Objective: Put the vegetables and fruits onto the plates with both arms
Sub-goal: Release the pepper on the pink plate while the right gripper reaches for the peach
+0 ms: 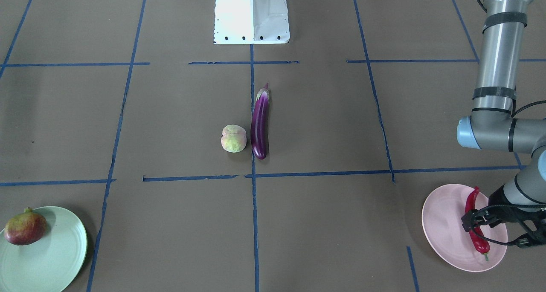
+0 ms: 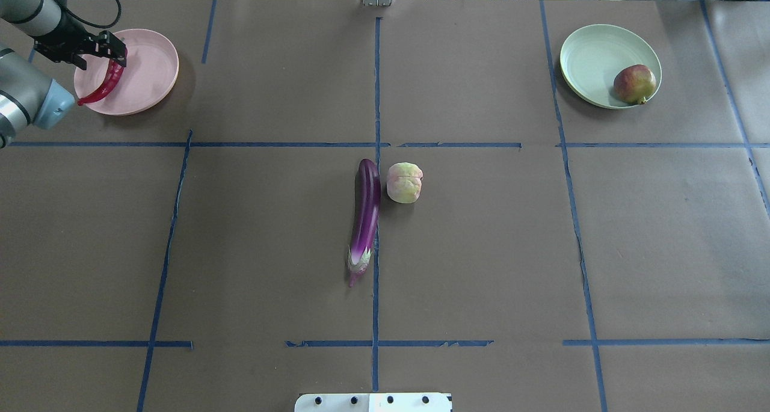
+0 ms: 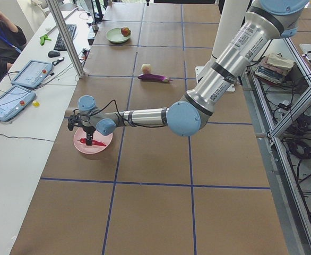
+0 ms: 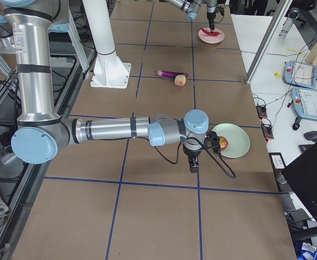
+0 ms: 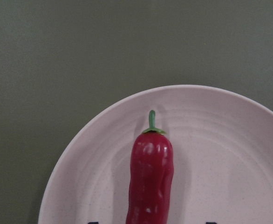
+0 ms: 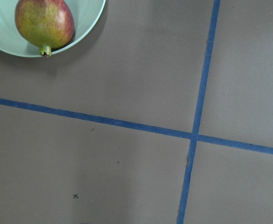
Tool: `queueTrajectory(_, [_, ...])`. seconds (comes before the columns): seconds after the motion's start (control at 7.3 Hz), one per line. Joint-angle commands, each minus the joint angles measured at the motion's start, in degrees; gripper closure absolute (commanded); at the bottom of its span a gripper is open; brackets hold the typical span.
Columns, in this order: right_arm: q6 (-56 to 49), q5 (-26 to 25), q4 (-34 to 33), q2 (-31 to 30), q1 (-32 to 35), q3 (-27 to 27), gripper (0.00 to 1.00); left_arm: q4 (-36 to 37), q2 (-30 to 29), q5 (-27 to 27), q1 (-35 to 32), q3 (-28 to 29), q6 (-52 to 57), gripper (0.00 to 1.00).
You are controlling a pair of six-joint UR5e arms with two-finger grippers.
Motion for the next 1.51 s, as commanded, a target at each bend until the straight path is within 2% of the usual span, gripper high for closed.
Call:
queueTrajectory(0.0, [3.00, -0.05, -0.03, 2.96, -2.62, 1.96, 0.00, 0.03, 2.28, -7.69, -4.22, -4.79, 2.74, 0.00])
queueTrajectory(0.27, [3.28, -0.14, -0.03, 7.17, -7.45, 3.90, 0.00, 3.69, 5.53, -12.36, -8.96, -8.39, 14.06, 0.00])
queueTrajectory(0.41, [6.58, -0.23, -0.03, 9.72, -10.43, 4.77, 0.00, 6.15, 7.62, -12.29, -9.67, -11.89, 15.67, 0.00])
queueTrajectory(0.55, [15.06, -0.93, 0.06, 11.05, -15.07, 7.65, 0.00, 6.44, 9.91, -11.85, -9.59, -15.15, 15.69, 0.00])
queueTrajectory(0.69, [22.54, -3.46, 0.06, 14.11, -19.99, 9.51, 0.00, 6.44, 10.19, -11.76, -9.77, -15.61, 15.69, 0.00])
queueTrajectory(0.96, [36.96, -13.19, -0.73, 21.39, -32.29, 10.14, 0.00, 6.53, 10.28, -11.67, -9.86, -15.53, 15.60, 0.00])
queueTrajectory(1.1, [43.81, -16.28, -0.82, 24.04, -37.65, 9.97, 0.00, 6.53, 10.28, -11.67, -9.77, -15.53, 15.25, 0.00])
queueTrajectory(1.37, [56.32, -30.30, -0.91, 29.66, -48.47, 8.57, 0.00, 6.71, 10.28, -11.59, -9.68, -15.53, 15.16, 0.00])
